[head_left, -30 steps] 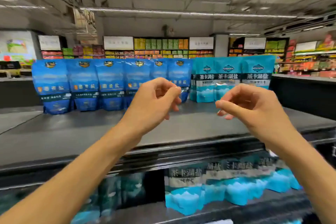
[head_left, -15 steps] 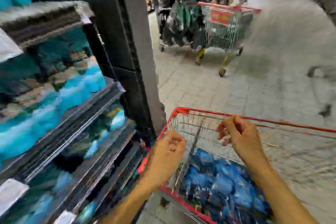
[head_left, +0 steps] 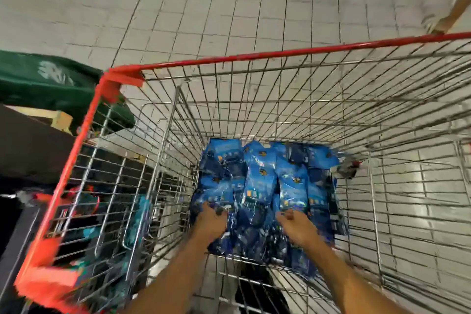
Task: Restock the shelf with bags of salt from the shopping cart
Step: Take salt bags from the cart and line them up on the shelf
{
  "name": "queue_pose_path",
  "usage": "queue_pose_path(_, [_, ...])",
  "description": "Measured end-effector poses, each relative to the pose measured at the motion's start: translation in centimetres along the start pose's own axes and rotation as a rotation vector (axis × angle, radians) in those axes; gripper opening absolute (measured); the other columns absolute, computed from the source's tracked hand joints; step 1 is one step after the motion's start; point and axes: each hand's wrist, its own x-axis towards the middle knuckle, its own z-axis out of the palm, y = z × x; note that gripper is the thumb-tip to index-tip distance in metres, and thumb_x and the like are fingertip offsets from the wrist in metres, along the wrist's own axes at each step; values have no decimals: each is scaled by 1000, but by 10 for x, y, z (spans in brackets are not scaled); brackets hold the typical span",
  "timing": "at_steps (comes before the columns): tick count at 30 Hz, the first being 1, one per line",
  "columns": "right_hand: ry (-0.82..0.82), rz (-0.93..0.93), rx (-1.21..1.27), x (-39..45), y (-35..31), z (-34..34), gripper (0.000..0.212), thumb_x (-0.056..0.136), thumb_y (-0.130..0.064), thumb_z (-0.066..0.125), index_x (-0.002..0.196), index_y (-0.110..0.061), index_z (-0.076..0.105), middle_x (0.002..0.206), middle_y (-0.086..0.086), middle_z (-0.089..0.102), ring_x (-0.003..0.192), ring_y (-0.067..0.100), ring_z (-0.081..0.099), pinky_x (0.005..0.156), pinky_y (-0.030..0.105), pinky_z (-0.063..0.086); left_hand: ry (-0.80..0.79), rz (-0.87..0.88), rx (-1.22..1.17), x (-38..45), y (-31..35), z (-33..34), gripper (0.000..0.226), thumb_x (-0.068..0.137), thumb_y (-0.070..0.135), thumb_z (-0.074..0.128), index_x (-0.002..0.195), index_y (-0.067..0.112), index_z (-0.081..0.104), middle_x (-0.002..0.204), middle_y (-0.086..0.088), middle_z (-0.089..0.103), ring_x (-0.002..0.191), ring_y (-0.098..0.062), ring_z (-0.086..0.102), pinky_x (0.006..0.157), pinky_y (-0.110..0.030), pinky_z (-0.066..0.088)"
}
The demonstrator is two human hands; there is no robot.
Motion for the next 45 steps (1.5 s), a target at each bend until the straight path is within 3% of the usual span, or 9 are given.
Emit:
queue_pose_path(4, [-38,62,3,58,15,44,37,100,-29,53,67,-16,45,69,10,51,61,19,52,58,30,37,82,-75,-78,53,-29,37,47,88,29,66,128,8,53,107,-14,69,94,-30,64,83,-36,54])
queue_pose_path(8, [-36,78,-3,102,18,86,69,95,-46,57,135,9,43,150,22,34,136,34,39,110,36,37,128,-148,-175,92,-43,54,77,79,38,78,133,-1,40,127,-20,57,118,-38,55,98,-44,48])
queue_pose_path(16, [234,346,272,145,12,117,114,71,-55,81,150,4,23,151,21,37,137,39,39,113,52,32,297,-226,-162,113,-35,59,83,53,46,93,109,13,43,114,-9,56,99,-28,58,83,-35,50])
queue_pose_path(21, [204,352,617,150,17,116,96,65,-29,91,145,-6,43,144,15,52,129,34,50,109,51,40,212,-127,-398,121,-40,71,76,59,23,94,122,11,54,107,1,65,88,-18,63,64,-13,48])
queue_pose_path(25, [118,279,689,136,27,112,87,65,-19,91,138,-5,48,134,14,59,118,33,60,100,49,50,103,-149,-564,126,-43,71,43,62,8,91,96,16,65,105,-8,71,90,-23,66,76,-29,53])
queue_pose_path(32, [49,122,756,80,34,64,63,65,-4,89,99,-41,51,88,-32,55,61,-19,60,48,5,46,-105,-131,-525,80,-37,31,28,65,-3,86,82,14,70,79,1,74,76,-17,68,52,-17,51])
queue_pose_path(35, [35,46,709,28,9,29,84,71,-21,88,141,-28,43,134,-11,56,116,8,62,92,34,54,-106,-27,-494,30,-16,2,29,66,-9,83,68,16,68,62,14,68,69,-12,63,50,-11,48])
queue_pose_path(37, [55,-12,669,-2,-6,7,100,76,-32,83,156,-19,24,159,2,31,143,29,36,113,52,35,-123,10,-521,-6,2,-21,24,69,-9,81,69,10,67,63,12,66,69,-13,62,47,-8,46])
queue_pose_path(45, [168,-353,798,-159,-97,-61,85,82,-21,78,153,-19,33,152,4,42,133,21,47,97,30,39,-143,308,-928,-197,44,-148,37,68,-16,75,91,10,63,69,-2,74,53,-8,69,42,-21,53])
